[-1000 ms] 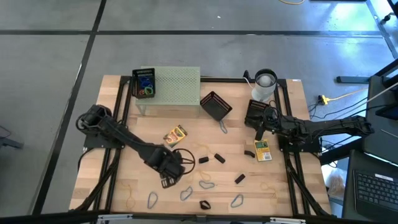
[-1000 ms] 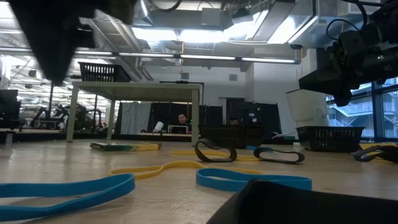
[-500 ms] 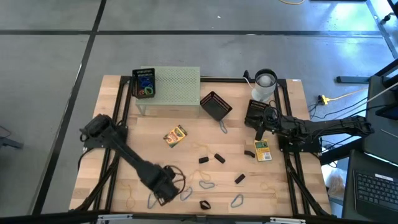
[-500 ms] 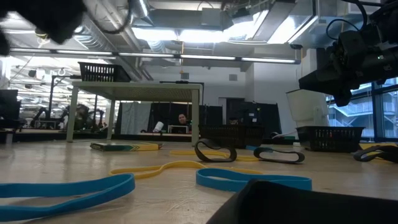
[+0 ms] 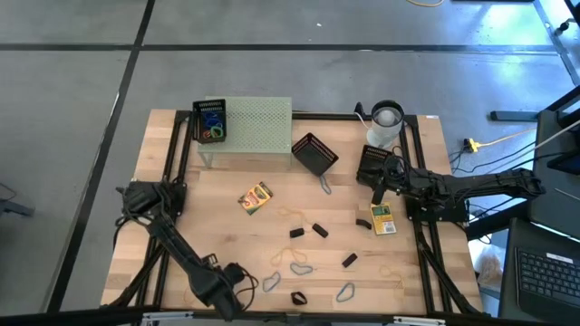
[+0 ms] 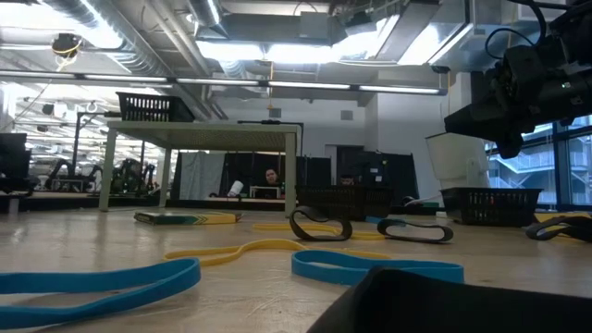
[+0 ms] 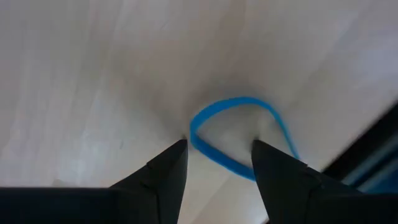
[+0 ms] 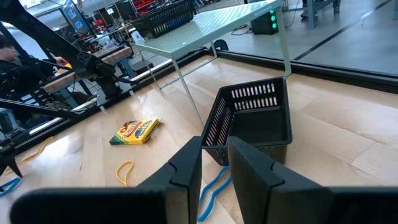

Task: Pick & Place Office Desk Supplies
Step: Put the blue rubber band into the right black bin

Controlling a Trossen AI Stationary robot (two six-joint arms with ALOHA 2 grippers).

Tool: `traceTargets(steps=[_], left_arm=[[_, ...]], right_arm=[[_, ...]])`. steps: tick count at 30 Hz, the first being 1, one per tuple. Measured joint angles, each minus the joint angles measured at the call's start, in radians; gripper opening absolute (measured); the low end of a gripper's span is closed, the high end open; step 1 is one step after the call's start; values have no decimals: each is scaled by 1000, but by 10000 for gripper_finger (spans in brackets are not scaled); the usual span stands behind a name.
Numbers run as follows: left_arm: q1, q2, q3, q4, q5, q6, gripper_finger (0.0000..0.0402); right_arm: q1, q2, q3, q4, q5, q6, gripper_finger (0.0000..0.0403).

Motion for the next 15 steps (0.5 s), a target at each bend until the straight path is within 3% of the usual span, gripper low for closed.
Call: traceTargets(steps=[8, 15], left_arm=[[0, 17, 4, -28, -40, 68, 165], [31, 20, 2, -33, -61, 187, 95]], right_arm=[[0, 0, 0, 0, 0, -3, 82], [0, 0, 0, 0, 0, -2, 82]])
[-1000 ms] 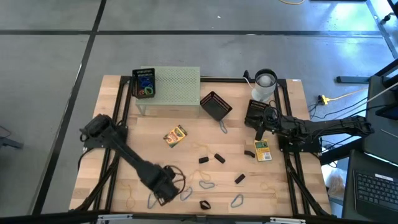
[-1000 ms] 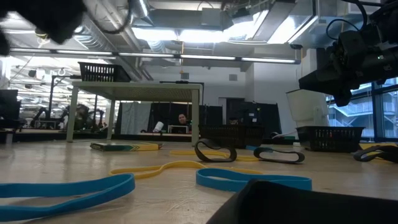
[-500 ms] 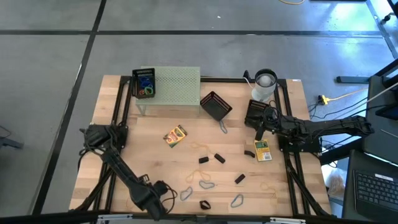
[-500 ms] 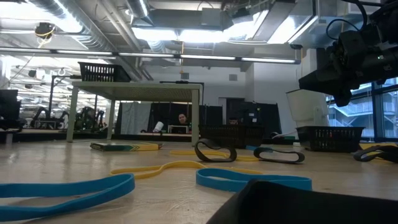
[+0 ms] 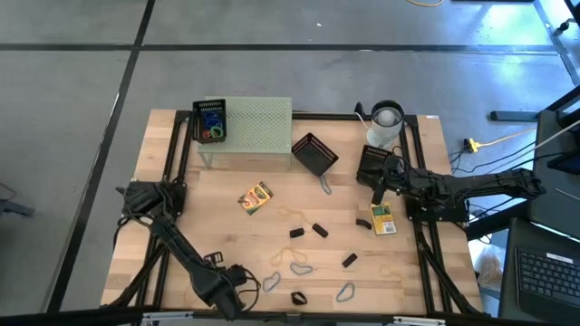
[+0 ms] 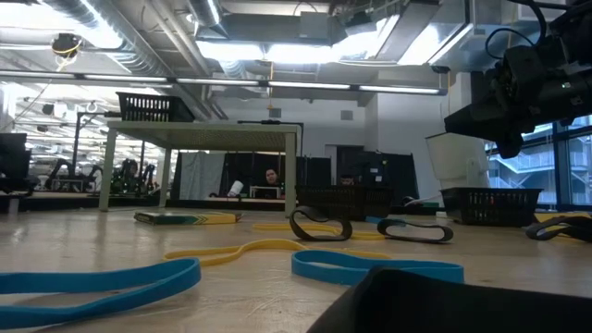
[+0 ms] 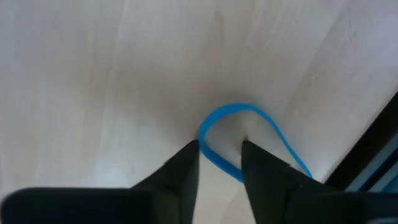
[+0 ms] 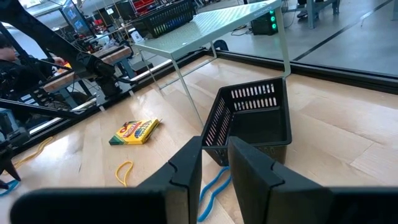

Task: Pick & Place Office Desk Supplies
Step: Put the blue rubber band into the right black bin

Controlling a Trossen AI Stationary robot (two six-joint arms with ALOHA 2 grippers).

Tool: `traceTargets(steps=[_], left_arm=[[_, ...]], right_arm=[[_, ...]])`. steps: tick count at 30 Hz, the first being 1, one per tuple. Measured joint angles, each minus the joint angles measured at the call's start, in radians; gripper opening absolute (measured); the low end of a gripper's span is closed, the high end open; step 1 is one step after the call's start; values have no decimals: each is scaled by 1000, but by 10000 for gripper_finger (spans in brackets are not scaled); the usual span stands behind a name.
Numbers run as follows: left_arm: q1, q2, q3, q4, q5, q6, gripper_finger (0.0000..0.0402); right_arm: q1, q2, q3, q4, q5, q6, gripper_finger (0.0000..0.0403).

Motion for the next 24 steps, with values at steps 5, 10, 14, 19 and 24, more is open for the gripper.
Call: traceTargets(steps=[5, 10, 14, 19, 24], left_arm=[[36, 1, -2, -11, 1, 118, 29], [64, 2, -3, -16, 7, 217, 5], [74, -8, -5, -22, -11, 291, 3], [97, -59, -14, -48, -258, 321, 2], [110, -148, -9, -59, -527, 341, 3]], right_arm=[[0, 0, 0, 0, 0, 0, 82], [0, 0, 0, 0, 0, 1, 82], [0, 0, 0, 0, 0, 4, 82], [0, 0, 0, 0, 0, 4, 82], [0, 0, 0, 0, -1, 4, 82]])
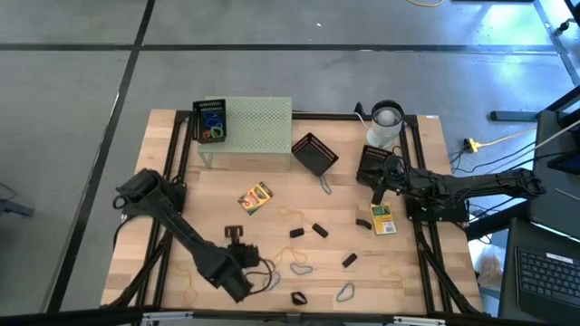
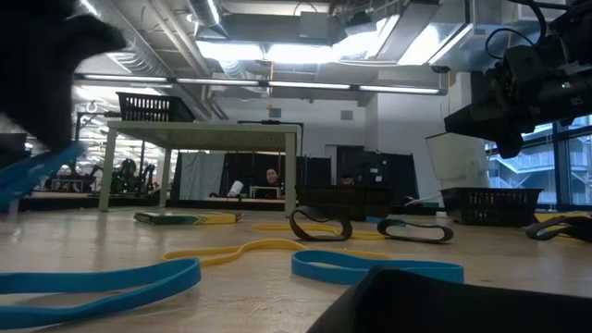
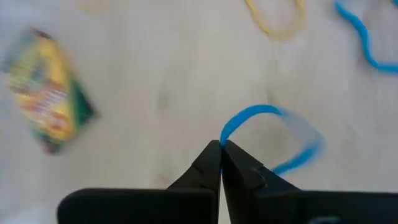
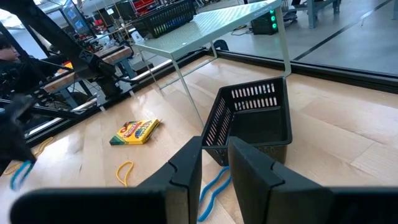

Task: Pick & Place Office Desk Supplies
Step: Put the blue rubber band into the right black bin

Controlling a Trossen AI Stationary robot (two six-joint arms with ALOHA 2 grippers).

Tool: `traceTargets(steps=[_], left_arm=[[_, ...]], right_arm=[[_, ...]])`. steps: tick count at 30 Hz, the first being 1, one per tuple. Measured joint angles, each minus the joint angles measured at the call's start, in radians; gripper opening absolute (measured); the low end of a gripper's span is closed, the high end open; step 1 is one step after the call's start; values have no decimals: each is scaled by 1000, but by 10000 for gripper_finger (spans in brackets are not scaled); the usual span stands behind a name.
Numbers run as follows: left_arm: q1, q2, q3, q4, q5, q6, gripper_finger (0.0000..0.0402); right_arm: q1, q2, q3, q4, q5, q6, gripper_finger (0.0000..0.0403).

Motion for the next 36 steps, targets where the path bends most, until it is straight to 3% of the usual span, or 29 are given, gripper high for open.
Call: traceTargets(steps=[4, 10, 13, 22, 32, 36], left_arm=[[42, -60, 2, 18, -260, 4, 2], [131, -87, 2, 176, -438, 175, 2], [179, -86, 2, 312, -447, 309, 3], [319, -87, 3, 697, -476, 507, 3], [419, -87, 4, 1000, -456, 677, 2], [457, -87, 4, 1061, -377, 700, 3]], right_arm=[[0, 0, 0, 0, 0, 0, 82], [0, 0, 0, 0, -3, -2, 82], [0, 0, 0, 0, -3, -40, 82], [-1, 0, 0, 17, 37, -87, 82], [-1, 0, 0, 28, 30, 215, 82], [-1, 0, 0, 48, 27, 266, 82]])
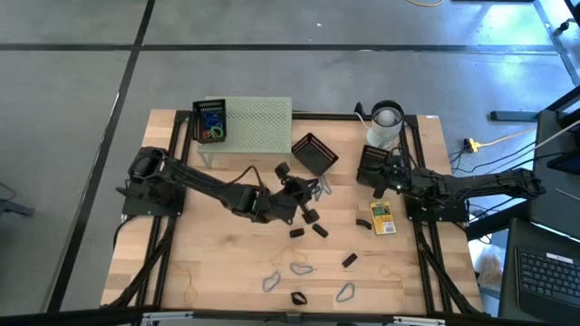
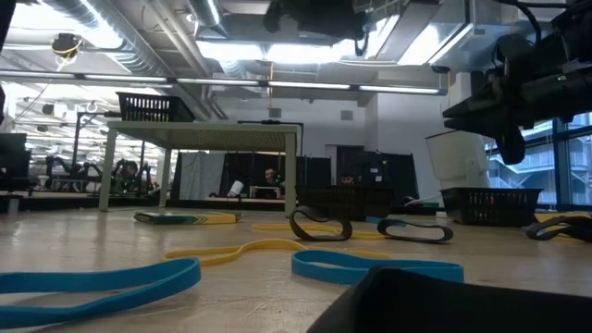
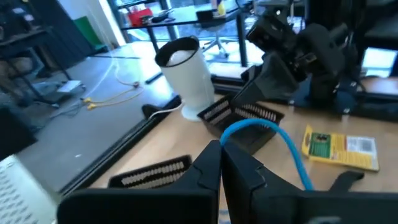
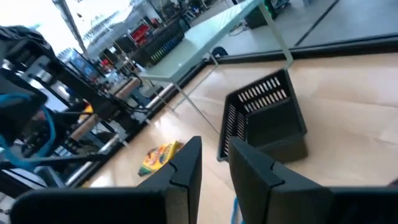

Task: Pick & Place Office Desk Supplies
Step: Put the blue rubber band into the right black bin

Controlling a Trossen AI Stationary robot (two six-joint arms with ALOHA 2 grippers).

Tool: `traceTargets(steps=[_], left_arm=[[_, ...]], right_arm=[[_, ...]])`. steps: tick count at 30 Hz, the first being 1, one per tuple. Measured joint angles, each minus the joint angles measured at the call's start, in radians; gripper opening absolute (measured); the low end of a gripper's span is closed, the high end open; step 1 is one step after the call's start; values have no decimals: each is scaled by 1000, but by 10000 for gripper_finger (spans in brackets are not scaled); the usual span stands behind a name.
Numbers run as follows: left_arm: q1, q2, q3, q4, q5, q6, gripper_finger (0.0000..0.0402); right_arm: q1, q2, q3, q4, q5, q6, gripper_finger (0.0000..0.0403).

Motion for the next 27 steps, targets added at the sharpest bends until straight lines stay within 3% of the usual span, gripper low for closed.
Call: traceTargets(steps=[5, 11, 15, 18, 21, 27], left_arm=[[30, 10, 0, 44, 100, 19, 2], [54, 38, 1, 129, 169, 60, 2], [62, 49, 1, 234, 274, 146, 3], [70, 58, 1, 326, 343, 210, 2], [78, 58, 1, 401, 406, 263, 2], [79, 60, 1, 457, 462, 306, 3]], right_arm=[[0, 0, 0, 105, -68, -131, 82], [0, 0, 0, 287, -397, -314, 82], [0, 0, 0, 369, -673, -523, 82], [0, 0, 0, 422, -808, -643, 82], [0, 0, 0, 457, -837, -683, 82], [0, 65, 55, 455, -789, -730, 82]])
